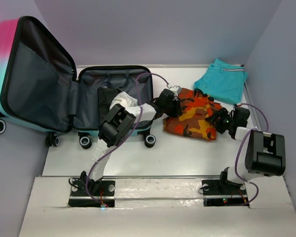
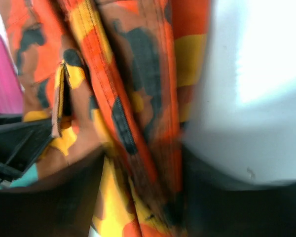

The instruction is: Pack the luggage

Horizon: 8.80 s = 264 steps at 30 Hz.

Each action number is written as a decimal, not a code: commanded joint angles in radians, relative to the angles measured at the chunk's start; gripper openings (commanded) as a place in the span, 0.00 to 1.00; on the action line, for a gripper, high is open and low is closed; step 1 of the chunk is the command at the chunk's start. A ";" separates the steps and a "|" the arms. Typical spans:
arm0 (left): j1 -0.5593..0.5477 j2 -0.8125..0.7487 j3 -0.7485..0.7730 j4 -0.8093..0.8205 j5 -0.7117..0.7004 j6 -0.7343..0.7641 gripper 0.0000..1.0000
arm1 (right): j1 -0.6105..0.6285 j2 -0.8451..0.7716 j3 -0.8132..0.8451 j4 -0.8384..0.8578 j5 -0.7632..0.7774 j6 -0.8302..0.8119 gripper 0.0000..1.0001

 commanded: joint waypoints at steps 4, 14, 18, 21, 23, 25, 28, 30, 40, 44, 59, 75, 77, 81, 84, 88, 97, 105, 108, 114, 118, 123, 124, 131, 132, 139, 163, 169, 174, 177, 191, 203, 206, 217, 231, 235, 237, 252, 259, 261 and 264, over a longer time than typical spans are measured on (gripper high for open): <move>-0.017 0.010 0.017 -0.032 0.026 0.019 0.06 | 0.028 0.077 -0.042 0.117 -0.060 0.092 0.07; -0.014 -0.258 -0.091 0.062 0.021 0.010 0.06 | 0.051 -0.383 -0.073 0.118 -0.094 0.118 0.07; 0.009 -0.375 -0.036 0.022 0.035 0.007 0.06 | 0.088 -0.413 0.052 0.089 -0.146 0.170 0.07; 0.061 -0.433 0.049 -0.058 0.052 0.016 0.06 | 0.181 -0.365 0.172 0.111 -0.133 0.207 0.07; 0.109 -0.491 0.101 -0.144 0.011 0.049 0.06 | 0.293 -0.285 0.253 0.115 -0.105 0.213 0.07; 0.155 -0.538 0.119 -0.185 -0.017 0.062 0.06 | 0.376 -0.213 0.388 0.127 -0.070 0.217 0.07; 0.288 -0.620 0.132 -0.274 -0.046 0.074 0.06 | 0.529 -0.036 0.531 0.134 -0.013 0.217 0.07; 0.404 -0.677 0.098 -0.334 -0.101 0.076 0.06 | 0.618 0.112 0.686 0.135 0.000 0.224 0.07; 0.837 -0.737 -0.140 -0.447 -0.165 0.112 0.41 | 0.852 0.648 1.413 -0.072 0.046 0.198 0.10; 0.865 -0.806 -0.215 -0.413 -0.299 0.094 0.90 | 0.896 0.822 1.645 -0.210 0.015 0.133 0.62; 0.497 -1.107 -0.247 -0.386 -0.332 0.137 0.99 | 0.699 0.398 1.196 -0.194 0.170 0.036 0.91; 0.308 -1.601 -0.696 -0.327 -0.199 0.198 0.99 | 0.188 0.305 0.770 -0.265 0.693 -0.048 0.85; 0.308 -1.618 -0.713 -0.317 -0.210 0.206 0.99 | 0.188 0.372 0.845 -0.340 0.713 -0.109 0.86; 0.310 -1.628 -0.744 -0.300 -0.200 0.221 0.99 | 0.188 0.498 0.991 -0.426 0.734 -0.190 0.85; 0.310 -1.635 -0.749 -0.311 -0.187 0.229 0.99 | 0.188 0.587 1.105 -0.506 0.806 -0.243 0.84; 0.310 -1.647 -0.752 -0.305 -0.167 0.234 0.99 | 0.188 0.734 1.235 -0.616 0.857 -0.328 0.79; 0.311 -1.642 -0.746 -0.299 -0.143 0.225 0.99 | 0.263 0.900 1.413 -0.833 0.750 -0.433 0.36; 0.310 -1.603 -0.692 -0.282 -0.039 0.177 0.99 | 0.368 0.729 1.168 -0.810 0.692 -0.404 0.28; 0.302 -1.569 -0.667 -0.282 0.012 0.145 0.99 | 0.396 0.629 0.952 -0.720 0.607 -0.352 0.28; 0.146 -1.455 -0.625 -0.270 -0.001 0.076 0.99 | 0.427 0.241 0.497 -0.514 0.506 -0.240 0.38; 0.037 -1.343 -0.603 -0.242 -0.093 0.040 0.99 | 0.427 0.040 0.438 -0.503 0.480 -0.229 0.64; -0.106 -1.091 -0.493 -0.190 -0.242 0.024 0.99 | 0.297 -0.138 0.439 -0.480 0.326 -0.201 0.83; -0.113 -1.051 -0.493 -0.185 -0.276 0.025 0.99 | 0.281 -0.164 0.429 -0.471 0.345 -0.192 0.86; -0.126 -0.684 -0.223 -0.185 -0.315 0.036 0.98 | 0.038 -0.383 0.083 -0.288 0.316 -0.014 0.95; -0.126 -0.606 -0.191 -0.193 -0.319 0.034 0.98 | 0.021 -0.406 0.056 -0.279 0.320 0.001 0.97; -0.118 -0.247 0.195 -0.332 -0.407 0.030 0.98 | -0.023 -0.468 -0.074 -0.235 0.313 0.069 1.00; 0.015 0.386 0.779 -0.471 -0.235 -0.027 0.88 | -0.084 -0.192 -0.151 0.038 0.116 0.150 0.83; 0.015 0.432 0.772 -0.348 -0.072 -0.096 0.73 | -0.084 -0.141 -0.154 0.095 0.093 0.159 0.74; 0.017 0.448 0.759 -0.251 0.008 -0.148 0.37 | -0.084 -0.100 -0.153 0.132 0.093 0.175 0.42; 0.020 0.439 0.746 -0.242 -0.006 -0.142 0.06 | -0.084 -0.110 -0.153 0.147 0.092 0.178 0.17; 0.046 0.067 0.566 -0.083 -0.005 -0.104 0.06 | -0.084 -0.451 -0.121 0.089 -0.028 0.136 0.07; 0.245 -0.252 0.540 -0.219 0.006 -0.041 0.06 | 0.298 -0.316 0.181 0.120 0.066 0.228 0.07; 0.354 -0.331 0.534 -0.312 -0.006 -0.006 0.06 | 0.474 -0.183 0.299 0.135 0.150 0.233 0.07; 0.837 -0.582 0.085 -0.477 -0.222 0.066 0.11 | 0.867 0.415 1.010 -0.012 0.214 0.185 0.07; 0.770 -0.875 -0.094 -0.366 -0.380 0.068 0.99 | 0.889 0.511 1.164 -0.241 0.151 0.004 0.88; 0.687 -1.059 -0.158 -0.365 -0.411 0.067 0.99 | 0.889 0.419 1.145 -0.267 0.162 -0.049 0.95; 0.654 -1.196 -0.251 -0.368 -0.420 0.057 0.99 | 0.889 0.349 1.110 -0.268 0.170 -0.078 0.96; 0.637 -1.796 -0.570 -0.825 -1.159 0.073 0.95 | 0.889 -0.112 0.567 -0.159 0.225 -0.183 0.87; 0.725 -1.600 -0.594 -0.787 -1.229 0.051 0.96 | 0.889 -0.150 0.476 -0.143 0.162 -0.198 0.88; 0.759 -1.602 -0.626 -0.700 -1.207 0.102 0.93 | 0.889 -0.163 0.464 -0.143 0.162 -0.210 0.88; 0.842 -1.566 -0.631 -0.673 -1.209 0.122 0.84 | 0.889 -0.176 0.449 -0.141 0.150 -0.215 0.88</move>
